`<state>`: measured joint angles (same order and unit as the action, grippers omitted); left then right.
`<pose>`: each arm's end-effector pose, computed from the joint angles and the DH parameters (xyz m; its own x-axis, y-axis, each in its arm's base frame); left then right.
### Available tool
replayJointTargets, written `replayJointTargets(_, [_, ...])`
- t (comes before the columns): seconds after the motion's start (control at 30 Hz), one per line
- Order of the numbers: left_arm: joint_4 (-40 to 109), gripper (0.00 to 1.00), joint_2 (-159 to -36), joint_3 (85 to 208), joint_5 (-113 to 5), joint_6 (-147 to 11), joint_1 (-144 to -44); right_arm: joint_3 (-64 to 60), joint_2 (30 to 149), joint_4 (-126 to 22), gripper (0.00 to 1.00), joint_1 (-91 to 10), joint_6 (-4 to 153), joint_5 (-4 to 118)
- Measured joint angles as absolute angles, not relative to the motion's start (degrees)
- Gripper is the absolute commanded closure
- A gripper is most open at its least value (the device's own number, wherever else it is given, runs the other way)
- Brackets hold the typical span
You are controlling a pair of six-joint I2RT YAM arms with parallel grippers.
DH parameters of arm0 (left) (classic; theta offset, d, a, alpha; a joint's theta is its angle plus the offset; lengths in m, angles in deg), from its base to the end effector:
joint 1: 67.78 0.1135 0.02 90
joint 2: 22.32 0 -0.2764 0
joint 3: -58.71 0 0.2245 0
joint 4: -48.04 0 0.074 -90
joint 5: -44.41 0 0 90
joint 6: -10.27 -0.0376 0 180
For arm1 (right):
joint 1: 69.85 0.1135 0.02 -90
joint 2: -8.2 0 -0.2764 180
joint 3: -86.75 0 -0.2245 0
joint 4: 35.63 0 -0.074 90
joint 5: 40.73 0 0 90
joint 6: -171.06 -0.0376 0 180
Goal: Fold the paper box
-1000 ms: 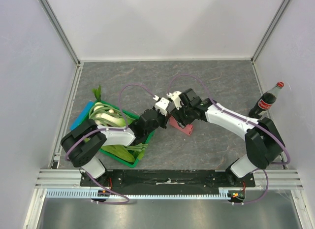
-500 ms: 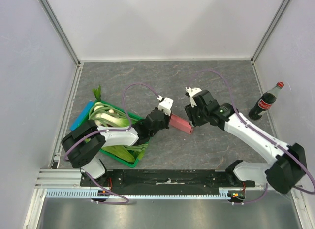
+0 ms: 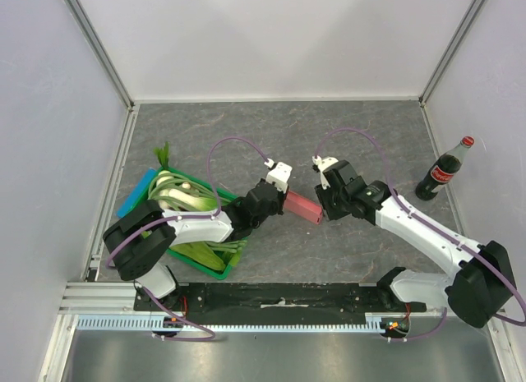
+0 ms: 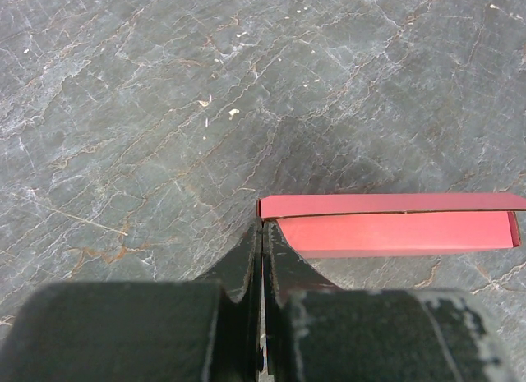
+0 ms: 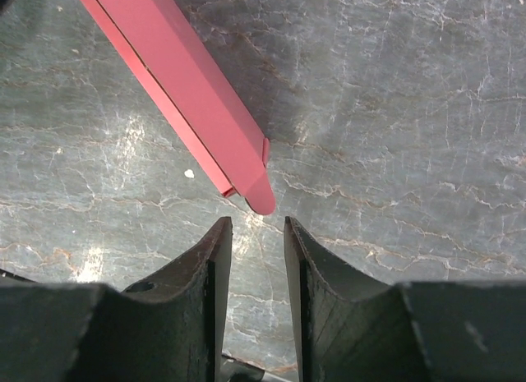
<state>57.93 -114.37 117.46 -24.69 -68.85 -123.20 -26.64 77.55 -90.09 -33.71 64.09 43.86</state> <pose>0.1913 -0.2539 0.2231 -0.3316 0.1703 -0.9279 0.5303 0.8471 -0.0340 0.1694 0.1193 0.2677 -0.8086 -0.2307 -0.5413 -0.3240 0.9425 0.0823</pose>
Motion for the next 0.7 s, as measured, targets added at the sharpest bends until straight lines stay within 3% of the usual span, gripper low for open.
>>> replayJointTargets(0.3, [57.67,0.98,-114.37,117.57,-24.66,-68.87,-123.33,-27.68,78.83,-85.17,0.75,-33.69,64.63,43.20])
replayJointTargets(0.53, [57.49,0.98,-114.42,117.70,-24.58,-68.92,-123.60,-27.68,79.47,-84.50,1.00,-33.47,64.44,41.45])
replayJointTargets(0.7, [57.41,0.98,-114.42,117.70,-23.53,-69.05,-124.14,-27.58,79.47,-84.65,1.00,-33.38,62.29,40.56])
